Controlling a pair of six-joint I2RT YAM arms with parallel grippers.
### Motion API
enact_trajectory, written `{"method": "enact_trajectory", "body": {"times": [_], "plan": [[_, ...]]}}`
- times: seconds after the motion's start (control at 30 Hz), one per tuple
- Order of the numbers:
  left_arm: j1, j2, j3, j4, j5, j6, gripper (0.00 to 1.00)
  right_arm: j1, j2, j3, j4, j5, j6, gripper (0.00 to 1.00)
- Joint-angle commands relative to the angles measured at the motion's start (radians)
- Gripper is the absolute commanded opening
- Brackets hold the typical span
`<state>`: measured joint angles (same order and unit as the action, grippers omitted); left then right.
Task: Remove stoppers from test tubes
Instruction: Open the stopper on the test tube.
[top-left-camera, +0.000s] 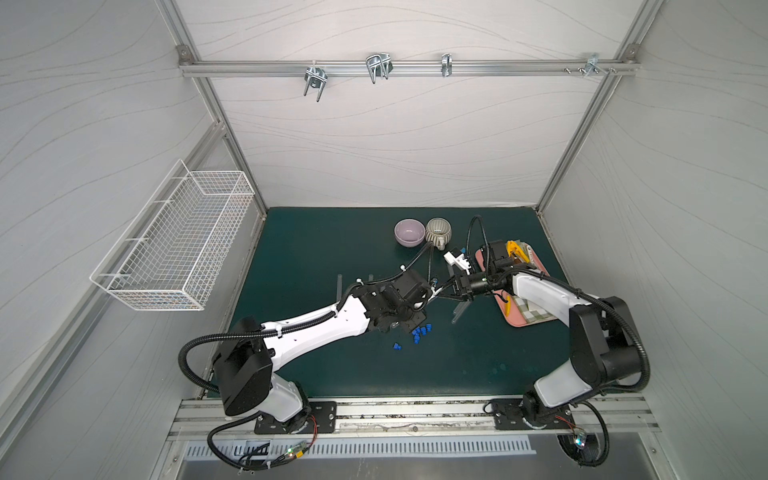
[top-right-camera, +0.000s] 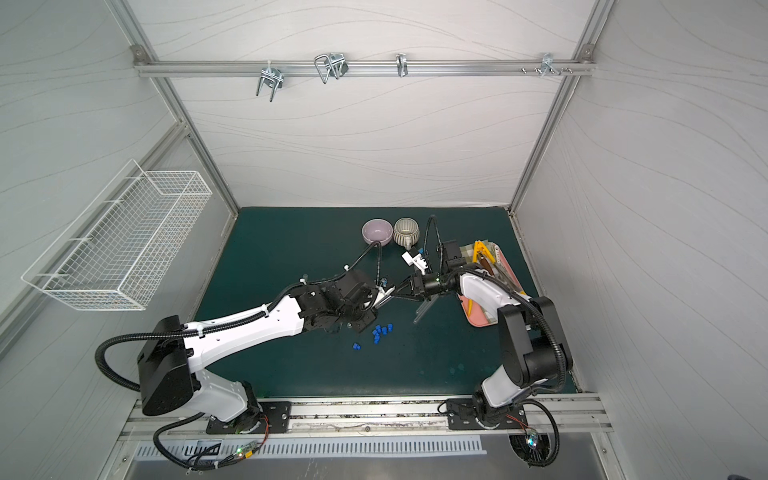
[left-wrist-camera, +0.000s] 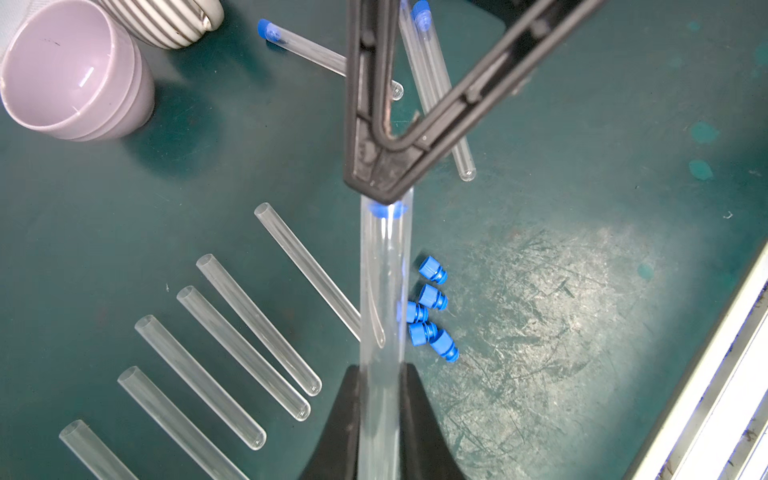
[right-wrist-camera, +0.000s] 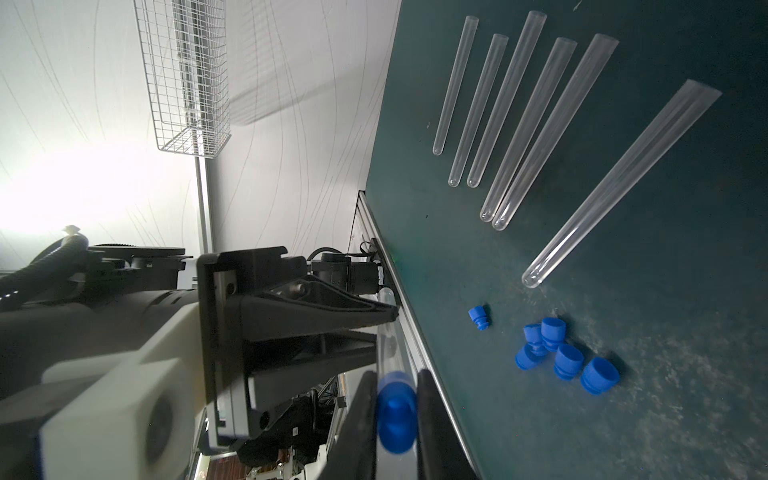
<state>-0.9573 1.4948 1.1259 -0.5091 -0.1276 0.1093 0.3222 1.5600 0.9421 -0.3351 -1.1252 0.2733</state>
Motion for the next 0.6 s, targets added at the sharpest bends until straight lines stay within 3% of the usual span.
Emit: {"method": "enact_trajectory", "body": {"times": [0.0,0.4,0.57], "plan": [[0.013,0.020,0.007,-0.112,-0.079,0.010,0.05,-0.022,-0.040,0.041,-0.109,0.066,-0.077,0.01],[0.008,0.024,0.004,-0.114,-0.095,0.014,0.04,-0.031,-0.072,0.009,0.011,-0.034,0.011,0.02],[0.006,0.027,0.003,-0.114,-0.101,0.017,0.05,-0.035,-0.078,0.036,-0.085,0.048,-0.051,0.02]]}}
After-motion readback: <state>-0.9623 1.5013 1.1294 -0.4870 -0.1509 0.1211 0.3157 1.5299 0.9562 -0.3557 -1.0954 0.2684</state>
